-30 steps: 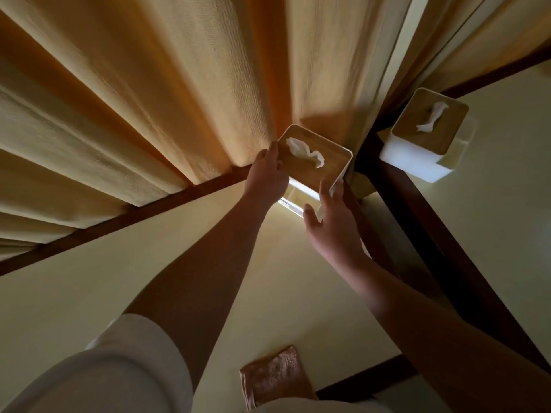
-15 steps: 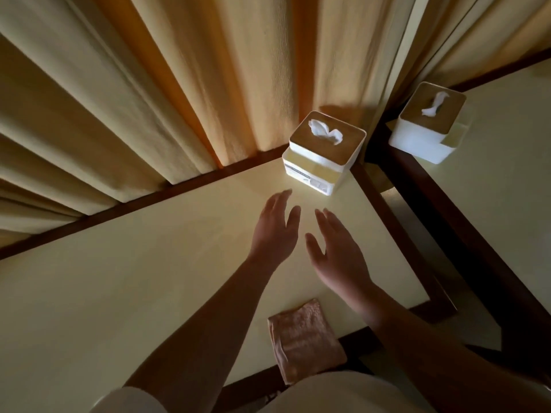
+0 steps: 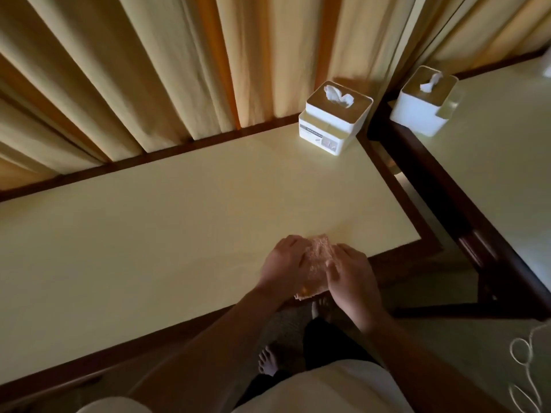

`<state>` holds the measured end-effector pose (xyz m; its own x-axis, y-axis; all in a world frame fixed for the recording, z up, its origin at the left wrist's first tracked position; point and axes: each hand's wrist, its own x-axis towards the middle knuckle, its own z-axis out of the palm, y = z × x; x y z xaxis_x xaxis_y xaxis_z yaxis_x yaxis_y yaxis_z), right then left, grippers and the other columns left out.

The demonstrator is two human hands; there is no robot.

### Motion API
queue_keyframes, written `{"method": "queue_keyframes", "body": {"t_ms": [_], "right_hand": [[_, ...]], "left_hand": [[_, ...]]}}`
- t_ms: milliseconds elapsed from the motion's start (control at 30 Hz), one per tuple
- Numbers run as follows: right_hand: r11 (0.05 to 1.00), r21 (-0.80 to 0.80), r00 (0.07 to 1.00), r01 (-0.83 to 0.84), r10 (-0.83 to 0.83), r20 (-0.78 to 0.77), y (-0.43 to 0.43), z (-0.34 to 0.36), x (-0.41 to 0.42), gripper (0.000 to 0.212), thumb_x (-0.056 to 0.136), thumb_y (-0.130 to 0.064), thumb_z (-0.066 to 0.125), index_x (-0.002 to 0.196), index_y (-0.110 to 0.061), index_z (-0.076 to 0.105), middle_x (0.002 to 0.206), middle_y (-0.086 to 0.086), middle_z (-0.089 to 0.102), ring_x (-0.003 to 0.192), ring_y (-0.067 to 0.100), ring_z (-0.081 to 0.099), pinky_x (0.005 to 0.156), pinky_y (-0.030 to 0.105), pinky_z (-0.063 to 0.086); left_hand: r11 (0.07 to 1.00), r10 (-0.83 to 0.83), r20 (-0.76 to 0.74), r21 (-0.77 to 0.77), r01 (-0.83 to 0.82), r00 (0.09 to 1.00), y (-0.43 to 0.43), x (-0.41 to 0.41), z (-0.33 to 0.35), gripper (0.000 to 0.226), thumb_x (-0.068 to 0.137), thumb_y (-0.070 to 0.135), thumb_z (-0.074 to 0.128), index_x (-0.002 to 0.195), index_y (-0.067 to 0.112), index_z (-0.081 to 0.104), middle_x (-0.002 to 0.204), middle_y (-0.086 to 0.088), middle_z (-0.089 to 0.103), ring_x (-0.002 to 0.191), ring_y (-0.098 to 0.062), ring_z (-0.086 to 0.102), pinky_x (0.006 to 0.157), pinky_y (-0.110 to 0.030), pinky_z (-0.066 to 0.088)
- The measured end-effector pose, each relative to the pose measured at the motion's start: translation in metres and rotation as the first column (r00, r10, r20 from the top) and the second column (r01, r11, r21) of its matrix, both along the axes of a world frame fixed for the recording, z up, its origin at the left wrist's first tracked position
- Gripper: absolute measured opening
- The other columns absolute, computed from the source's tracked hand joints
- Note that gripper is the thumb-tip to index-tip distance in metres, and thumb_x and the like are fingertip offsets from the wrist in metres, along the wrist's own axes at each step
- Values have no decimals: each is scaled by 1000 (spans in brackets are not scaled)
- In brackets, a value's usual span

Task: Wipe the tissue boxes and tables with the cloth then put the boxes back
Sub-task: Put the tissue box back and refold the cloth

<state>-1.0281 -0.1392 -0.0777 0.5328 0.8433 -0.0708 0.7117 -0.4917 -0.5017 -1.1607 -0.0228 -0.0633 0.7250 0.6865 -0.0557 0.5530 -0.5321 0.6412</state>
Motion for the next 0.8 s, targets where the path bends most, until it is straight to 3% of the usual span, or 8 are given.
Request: {"method": "queue_keyframes", "body": {"t_ms": [100, 200, 267, 333, 467, 567, 667, 800], "right_hand": [[999, -38, 999, 24, -26, -44, -10, 0, 0, 37, 102, -25, 58, 136, -12, 63, 134, 7, 64, 123, 24, 57, 99, 36, 53], [994, -109, 979, -2, -20, -204, -9, 1, 4, 32, 105, -21, 55, 132, -7, 65, 138, 12, 62, 127, 28, 55, 105, 41, 50], [988, -147, 976, -48, 15, -219, -4, -4, 11, 30, 105, -20, 52, 130, -9, 65, 138, 11, 60, 127, 29, 54, 103, 39, 47], [994, -109, 974, 15, -39, -221, 5, -5, 14, 29, 102, -21, 52, 129, -15, 61, 125, 4, 61, 118, 23, 56, 91, 29, 44], [995, -95, 985, -25, 8, -172, 25, -15, 20, 27, 101, -27, 51, 122, -13, 59, 103, 1, 60, 97, 17, 57, 78, 30, 44], [996, -80, 983, -40, 25, -183, 35, -20, 27, 25, 101, -28, 54, 116, -9, 62, 97, 3, 61, 91, 20, 59, 80, 36, 52], [997, -11, 975, -71, 67, -212, 39, -23, 30, 29, 105, -34, 51, 110, -9, 64, 94, 5, 62, 84, 20, 61, 72, 35, 52], [985, 98, 947, -145, 167, -275, 37, -22, 31, 35, 102, -49, 58, 112, -16, 59, 99, 1, 59, 80, 16, 62, 67, 35, 57]], "left_hand": [[999, -45, -101, 11, 46, 994, -20, 3, -4, 41, 95, 15, 58, 135, 13, 66, 135, -8, 64, 123, -29, 59, 100, -44, 53], [998, 59, -210, 32, -53, 976, -31, 2, -4, 60, 100, 20, 61, 156, 30, 45, 145, 0, 51, 132, -24, 45, 111, -41, 42], [982, 189, -282, 29, -188, 941, -35, 3, -6, 51, 103, 32, 62, 151, 26, 46, 139, -5, 47, 126, -25, 46, 108, -42, 45], [927, 338, -297, -60, -370, 893, -35, 5, -7, 44, 103, 40, 64, 138, 19, 48, 133, -9, 47, 121, -27, 51, 102, -43, 51], [770, 531, -275, -240, -592, 802, -26, 21, -10, 49, 102, 30, 67, 141, 13, 43, 131, -13, 53, 116, -28, 59, 95, -40, 58], [733, 577, -274, -241, -636, 769, -23, 31, -12, 31, 103, 22, 64, 128, 13, 49, 117, -12, 62, 106, -28, 62, 87, -42, 59], [749, 578, -262, -205, -630, 772, -28, 30, -12, 16, 104, 19, 58, 119, 13, 55, 114, -9, 63, 105, -26, 57, 80, -35, 48], [783, 562, -202, -183, -594, 802, -39, 23, -12, 24, 106, 18, 53, 130, 17, 58, 124, -7, 57, 104, -24, 57, 83, -35, 48]]}}
